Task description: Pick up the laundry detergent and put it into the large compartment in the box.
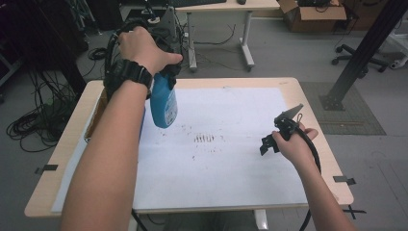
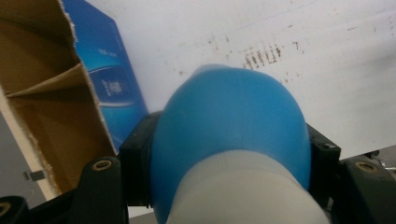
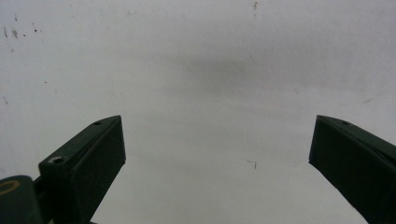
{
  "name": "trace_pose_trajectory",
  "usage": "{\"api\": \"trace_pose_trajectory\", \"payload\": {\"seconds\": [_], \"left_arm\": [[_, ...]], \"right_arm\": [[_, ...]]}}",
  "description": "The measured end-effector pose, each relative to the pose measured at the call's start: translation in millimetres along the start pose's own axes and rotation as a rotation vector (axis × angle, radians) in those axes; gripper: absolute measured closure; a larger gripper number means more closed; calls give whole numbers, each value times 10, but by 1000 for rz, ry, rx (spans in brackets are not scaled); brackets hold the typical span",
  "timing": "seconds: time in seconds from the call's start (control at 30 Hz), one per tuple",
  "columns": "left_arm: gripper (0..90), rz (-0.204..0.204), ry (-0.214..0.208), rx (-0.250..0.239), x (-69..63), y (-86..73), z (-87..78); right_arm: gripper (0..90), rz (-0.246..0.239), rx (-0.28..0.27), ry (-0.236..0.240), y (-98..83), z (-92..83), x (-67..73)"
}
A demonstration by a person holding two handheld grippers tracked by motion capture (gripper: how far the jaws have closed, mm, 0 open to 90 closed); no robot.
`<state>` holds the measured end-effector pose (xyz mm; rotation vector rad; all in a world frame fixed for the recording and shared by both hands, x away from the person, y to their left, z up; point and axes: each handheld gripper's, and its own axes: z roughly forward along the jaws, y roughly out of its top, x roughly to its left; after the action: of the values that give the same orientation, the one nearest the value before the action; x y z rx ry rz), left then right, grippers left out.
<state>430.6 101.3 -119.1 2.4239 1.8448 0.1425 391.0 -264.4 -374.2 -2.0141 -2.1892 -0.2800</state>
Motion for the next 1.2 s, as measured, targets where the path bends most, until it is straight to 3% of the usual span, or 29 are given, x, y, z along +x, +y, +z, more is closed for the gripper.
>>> {"api": "trace_pose_trajectory", "payload": {"seconds": [0.3,0.4,0.43,0.47,0.5,0.6,0.63,0.77,0.8,0.87,1.07,1.2], "left_arm": [[371,-33,17,-22,266,-45,-248],[371,-60,25,-28,442,-96,-343],[371,-60,25,-28,442,-96,-343],[371,-77,29,-34,547,-130,-377],[371,-77,29,-34,547,-130,-377],[371,-112,40,-26,759,-204,-390],[371,-112,40,-26,759,-204,-390],[371,-178,47,-35,1069,-325,-375],[371,-178,47,-35,1069,-325,-375],[371,-205,53,-26,1212,-386,-347],[372,-245,65,-25,1428,-479,-272],[372,-254,59,-23,1478,-496,-219]], "right_arm": [[37,15,-1,0,-6,-10,-15],[37,15,4,-3,-15,-11,-13],[37,15,4,-3,-15,-11,-13],[38,16,5,-4,-17,-12,-11],[38,17,4,-4,-18,-14,-12],[38,22,2,-4,-17,-20,-9],[38,22,2,-4,-17,-20,-9],[37,18,1,-5,-20,-23,6],[37,18,1,-5,-20,-23,6],[37,24,4,-10,-19,-17,4],[37,31,8,-9,-15,-2,10],[37,26,10,-12,-13,14,7]]}}
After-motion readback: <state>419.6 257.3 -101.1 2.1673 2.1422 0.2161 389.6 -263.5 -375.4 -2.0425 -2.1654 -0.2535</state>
